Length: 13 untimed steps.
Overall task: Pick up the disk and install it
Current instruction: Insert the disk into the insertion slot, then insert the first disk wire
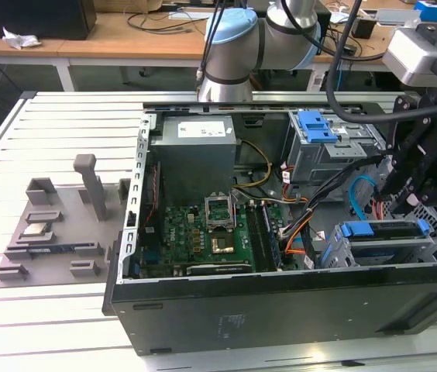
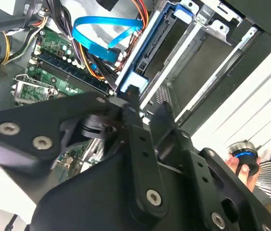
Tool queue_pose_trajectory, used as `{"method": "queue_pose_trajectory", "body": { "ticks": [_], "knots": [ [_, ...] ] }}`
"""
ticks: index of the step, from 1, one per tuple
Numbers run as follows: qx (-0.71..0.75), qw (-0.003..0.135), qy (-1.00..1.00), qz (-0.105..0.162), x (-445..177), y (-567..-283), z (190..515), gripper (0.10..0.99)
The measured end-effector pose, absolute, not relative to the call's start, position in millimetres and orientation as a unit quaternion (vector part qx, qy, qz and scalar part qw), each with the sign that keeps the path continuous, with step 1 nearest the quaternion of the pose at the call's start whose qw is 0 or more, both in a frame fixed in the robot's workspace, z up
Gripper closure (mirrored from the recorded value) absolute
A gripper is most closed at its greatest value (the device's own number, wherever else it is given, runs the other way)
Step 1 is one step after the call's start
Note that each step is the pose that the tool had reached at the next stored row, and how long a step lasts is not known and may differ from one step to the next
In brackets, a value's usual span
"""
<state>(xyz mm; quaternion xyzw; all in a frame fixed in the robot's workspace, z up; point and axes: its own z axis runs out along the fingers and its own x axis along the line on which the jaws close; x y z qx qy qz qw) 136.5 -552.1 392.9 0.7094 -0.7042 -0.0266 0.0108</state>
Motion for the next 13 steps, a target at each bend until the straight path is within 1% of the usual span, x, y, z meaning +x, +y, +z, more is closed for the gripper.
{"method": "queue_pose_trajectory", "body": {
  "ticks": [4, 5, 10, 13],
  "knots": [
    [0.709, 0.011, -0.704, -0.027, 136.5, -552.1, 392.8, 0.969],
    [0.709, 0.011, -0.704, -0.027, 136.5, -552.1, 392.8, 0.98],
    [0.709, 0.011, -0.704, -0.027, 137.5, -551.7, 392.3, 0.98],
    [0.709, 0.012, -0.704, -0.026, 146.9, -540.5, 388.3, 0.98]
  ]
}}
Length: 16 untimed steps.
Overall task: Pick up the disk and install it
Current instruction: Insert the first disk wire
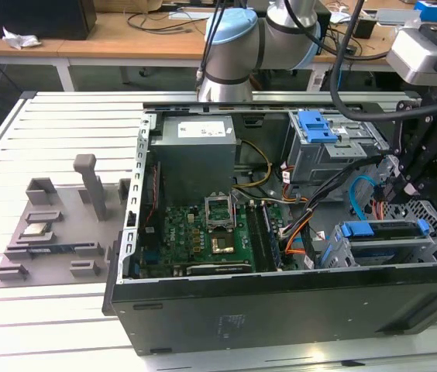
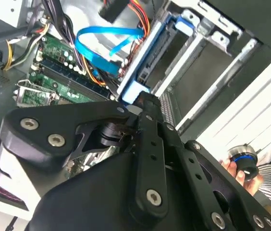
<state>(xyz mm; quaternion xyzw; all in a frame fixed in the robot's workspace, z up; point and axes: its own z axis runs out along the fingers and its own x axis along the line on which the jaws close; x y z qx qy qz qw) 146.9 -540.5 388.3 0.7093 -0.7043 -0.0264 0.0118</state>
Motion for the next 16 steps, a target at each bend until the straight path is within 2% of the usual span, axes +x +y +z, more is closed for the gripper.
{"method": "queue_pose_trajectory", "body": {
  "ticks": [8, 16],
  "knots": [
    [0.709, 0.015, -0.704, -0.025, 178.3, -499.3, 375.6, 0.98],
    [0.709, 0.017, -0.704, -0.024, 194.3, -484.7, 370.2, 0.98]
  ]
}}
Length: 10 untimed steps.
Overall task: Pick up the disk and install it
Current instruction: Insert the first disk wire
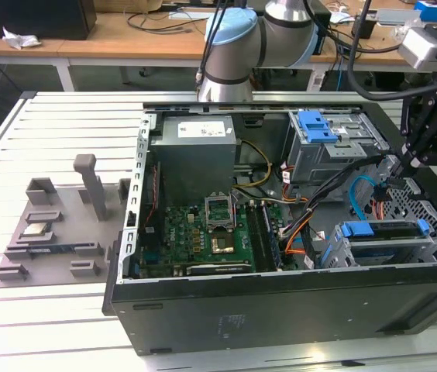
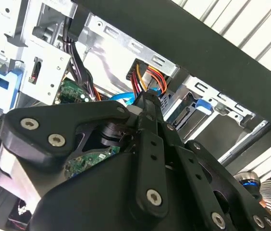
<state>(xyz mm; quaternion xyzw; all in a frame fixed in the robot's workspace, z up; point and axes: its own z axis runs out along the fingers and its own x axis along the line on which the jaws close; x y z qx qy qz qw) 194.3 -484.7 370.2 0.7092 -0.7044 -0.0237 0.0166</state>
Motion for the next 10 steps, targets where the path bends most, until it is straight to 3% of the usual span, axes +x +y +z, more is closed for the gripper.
{"method": "queue_pose_trajectory", "body": {
  "ticks": [5, 7, 10],
  "knots": [
    [0.709, 0.016, -0.704, -0.024, 194.3, -484.7, 370.0, 0.973],
    [0.709, 0.016, -0.704, -0.024, 194.3, -484.7, 369.9, 0.851],
    [0.709, 0.016, -0.704, -0.024, 194.3, -484.7, 369.9, 0.792]
  ]
}}
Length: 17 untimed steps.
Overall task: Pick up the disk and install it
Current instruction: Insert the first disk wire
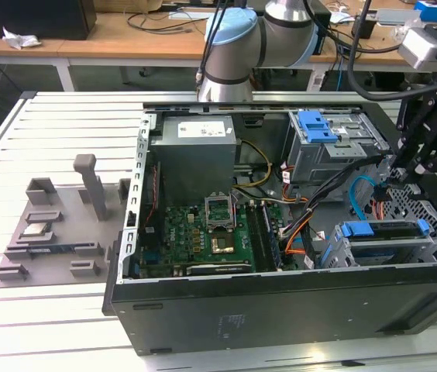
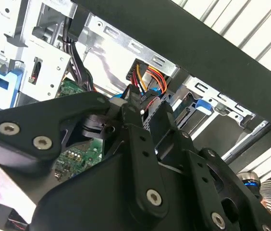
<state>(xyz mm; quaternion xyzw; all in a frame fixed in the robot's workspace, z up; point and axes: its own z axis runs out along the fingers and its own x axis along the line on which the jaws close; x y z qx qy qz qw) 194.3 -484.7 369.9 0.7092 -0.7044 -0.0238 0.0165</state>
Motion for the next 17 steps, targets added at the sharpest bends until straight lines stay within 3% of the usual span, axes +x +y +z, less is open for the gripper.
{"method": "queue_pose_trajectory", "body": {
  "ticks": [1, 8, 16, 17],
  "knots": [
    [0.709, 0.017, -0.704, -0.023, 194.3, -484.6, 369.4, 0.725],
    [0.707, 0.029, -0.706, -0.011, 193.3, -477.1, 358.8, 0.725],
    [0.707, 0.031, -0.706, -0.009, 191.5, -477.2, 352.7, 0.725],
    [0.707, 0.031, -0.706, -0.009, 191.5, -477.2, 352.6, 0.808]
  ]
}}
